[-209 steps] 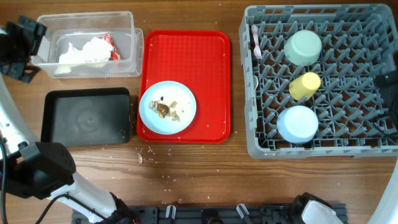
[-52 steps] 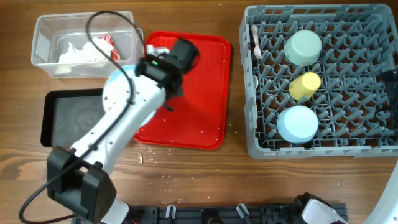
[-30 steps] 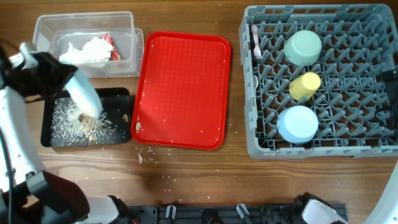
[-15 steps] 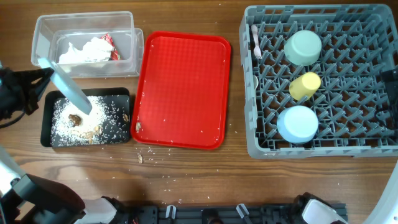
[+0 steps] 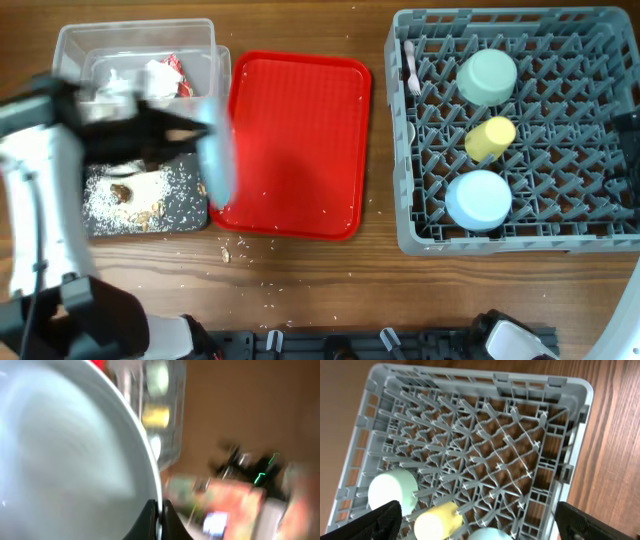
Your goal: Sort waste into correct bins and load items into the dishwasher rack
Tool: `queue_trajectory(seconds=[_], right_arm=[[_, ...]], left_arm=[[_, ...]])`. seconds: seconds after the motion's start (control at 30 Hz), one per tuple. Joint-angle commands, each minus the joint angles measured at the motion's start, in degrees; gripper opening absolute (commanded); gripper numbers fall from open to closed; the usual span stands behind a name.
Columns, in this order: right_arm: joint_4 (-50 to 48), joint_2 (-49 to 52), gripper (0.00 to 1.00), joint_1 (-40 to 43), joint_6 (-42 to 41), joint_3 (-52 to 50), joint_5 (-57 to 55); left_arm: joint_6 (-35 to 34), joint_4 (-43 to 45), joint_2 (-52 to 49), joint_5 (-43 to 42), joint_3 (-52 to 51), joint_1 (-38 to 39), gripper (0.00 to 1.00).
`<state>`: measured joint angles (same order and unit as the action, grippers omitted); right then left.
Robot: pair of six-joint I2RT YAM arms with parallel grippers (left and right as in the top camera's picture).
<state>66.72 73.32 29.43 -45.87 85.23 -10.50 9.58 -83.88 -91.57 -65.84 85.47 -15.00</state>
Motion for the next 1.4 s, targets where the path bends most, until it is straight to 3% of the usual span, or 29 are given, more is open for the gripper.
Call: queue_trajectory(seconds=[0.0, 0.03, 0.1, 0.13, 0.33, 0.4, 0.47, 0.57, 0.67, 0.7, 0.73, 0.8, 0.87, 0.9, 0.93, 0.97, 1.1, 1.2, 1.27, 1.37], right_arm=[[-0.02, 0.42, 1.0, 0.22, -0.81, 0.52, 0.09], [-0.02, 0.42, 1.0, 0.22, -0.81, 0.52, 0.09], [-0.02, 0.42, 1.0, 0.22, -0.79, 0.52, 0.09], [-0.02, 0.42, 1.0, 0.22, -0.81, 0.52, 0.09], [-0.02, 0.42, 1.0, 0.22, -0.81, 0.52, 0.09], [-0.02, 0.42, 1.0, 0.22, -0.79, 0.52, 0.09], [-0.02, 0.42, 1.0, 0.22, -0.79, 0.52, 0.09], [-0.02, 0.42, 1.0, 0.22, -0.81, 0.52, 0.09], [-0.2, 0.42, 1.0, 0.22, -1.44, 0.52, 0.28], [-1.38, 0.42, 1.0, 0.22, -6.16, 0.52, 1.62], [-1.29, 0.42, 1.0, 0.22, -8.44, 0.52, 6.1], [-1.38, 0.44, 1.0, 0.02, -1.44, 0.52, 24.02], [-7.32, 1.01, 0.94, -4.07, 11.04, 0.48, 46.34], [-9.2, 1.16, 0.93, -8.68, 13.29, 0.48, 49.37], [-10.01, 1.22, 0.92, -14.14, 14.82, 0.48, 46.93], [-9.57, 2.27, 0.92, -27.17, 16.35, 0.48, 34.05], [-9.84, 10.14, 1.0, -51.49, 16.31, 0.48, 13.9], [-13.05, 19.02, 0.98, -59.12, 16.13, 0.48, 10.54], [-17.09, 27.06, 0.83, -61.29, 24.65, 0.48, 13.55], [-21.75, 34.4, 0.79, -61.4, 26.14, 0.48, 14.21]], left_arm=[[-23.54, 14.64, -0.35, 24.09, 0.63, 19.93, 0.04], [-30.91, 18.69, -0.9, 34.56, 0.63, 25.05, 0.04], [-37.92, 26.58, -2.99, 52.74, 0.63, 36.65, 0.04], [-40.37, 28.26, -4.26, 57.92, 0.63, 40.22, 0.04], [-42.01, 32.3, -12.72, 65.94, 0.63, 47.93, 0.06], [-42.01, 32.37, -13.25, 65.94, 0.63, 47.95, 0.7], [-41.99, 32.46, -12.9, 65.92, 0.85, 47.6, 0.74], [-42.03, 29.9, -10.8, 64.87, 3.1, 46.42, 0.68], [-42.01, 23.3, -3.56, 65.11, 8.94, 41.72, 0.72], [-41.99, 21.22, 0.2, 65.13, 9.92, 38.14, 0.75], [-42.01, 18.99, 4.5, 65.09, 9.92, 32.89, 0.86], [-42.03, 15.19, 9.6, 65.09, 9.9, 23.17, 1.0], [-42.03, 12.48, 12.57, 65.07, 9.9, 14.29, 1.0], [-42.01, 10.88, 13.68, 65.07, 9.9, 9.25, 1.0], [-42.03, 9.49, 14.05, 65.05, 9.9, 5.49, 1.0], [-42.01, 7.41, 13.99, 65.05, 9.9, 1.11, 1.0], [-42.01, 6.03, 13.79, 65.07, 9.9, -3.93, 1.0], [-41.99, 6.01, 13.79, 65.07, 9.9, -4.17, 1.0], [-41.99, 6.01, 13.79, 65.07, 9.9, -4.2, 1.0], [-41.99, 6.03, 13.79, 65.07, 9.9, -4.2, 1.0]])
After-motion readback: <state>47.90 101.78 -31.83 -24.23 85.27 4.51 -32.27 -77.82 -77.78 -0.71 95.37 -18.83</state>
